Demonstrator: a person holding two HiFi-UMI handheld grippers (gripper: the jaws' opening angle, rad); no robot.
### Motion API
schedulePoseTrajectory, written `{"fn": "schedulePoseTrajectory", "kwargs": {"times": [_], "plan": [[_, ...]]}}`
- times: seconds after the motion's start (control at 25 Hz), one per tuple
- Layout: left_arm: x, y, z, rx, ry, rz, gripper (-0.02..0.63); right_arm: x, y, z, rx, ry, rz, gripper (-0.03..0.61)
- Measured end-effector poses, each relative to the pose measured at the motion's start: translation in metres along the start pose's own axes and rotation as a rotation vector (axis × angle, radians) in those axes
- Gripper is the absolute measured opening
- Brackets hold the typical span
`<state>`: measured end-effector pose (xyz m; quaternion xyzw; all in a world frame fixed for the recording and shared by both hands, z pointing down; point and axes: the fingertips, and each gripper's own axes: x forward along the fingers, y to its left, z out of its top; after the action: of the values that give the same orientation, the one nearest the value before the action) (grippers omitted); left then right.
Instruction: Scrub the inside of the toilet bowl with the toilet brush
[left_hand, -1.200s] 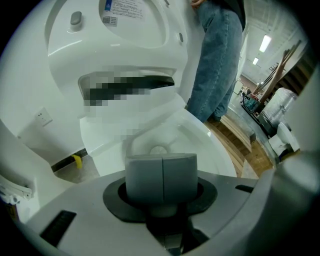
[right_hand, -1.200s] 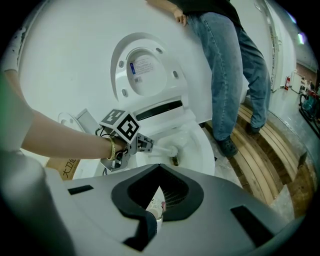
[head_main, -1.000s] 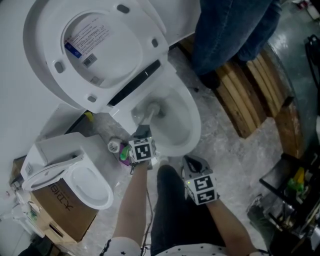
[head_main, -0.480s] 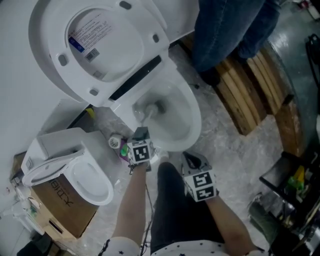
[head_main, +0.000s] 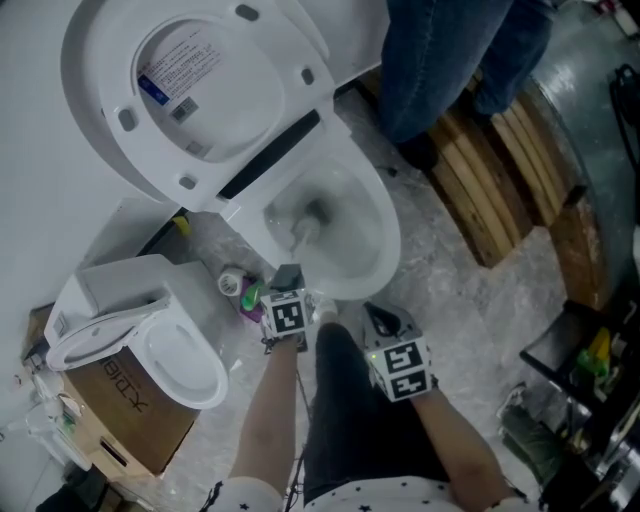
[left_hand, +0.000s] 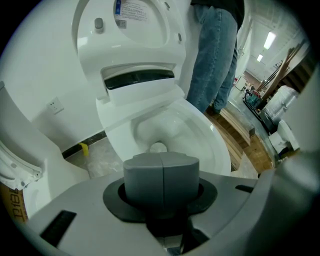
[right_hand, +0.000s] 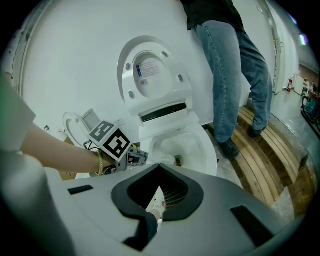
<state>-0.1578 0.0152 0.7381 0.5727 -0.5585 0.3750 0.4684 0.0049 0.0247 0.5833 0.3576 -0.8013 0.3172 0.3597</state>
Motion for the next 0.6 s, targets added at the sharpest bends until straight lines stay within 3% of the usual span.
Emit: {"fn": "schedulePoseTrajectory", "kwargs": {"times": [0.16,0.6], "plan": [[-0.004,-0.012,0.009,0.033,-0.052,-0.016,0.152,-0.002,-0.003,-0.001,0.005,0.000,0.002,0.006],[0.000,-0.043,-0.004,0.028,-0.017,-0.065,0.152,-0.004,-0.004,-0.007,0.012,0.009,0.004,0.006]]}}
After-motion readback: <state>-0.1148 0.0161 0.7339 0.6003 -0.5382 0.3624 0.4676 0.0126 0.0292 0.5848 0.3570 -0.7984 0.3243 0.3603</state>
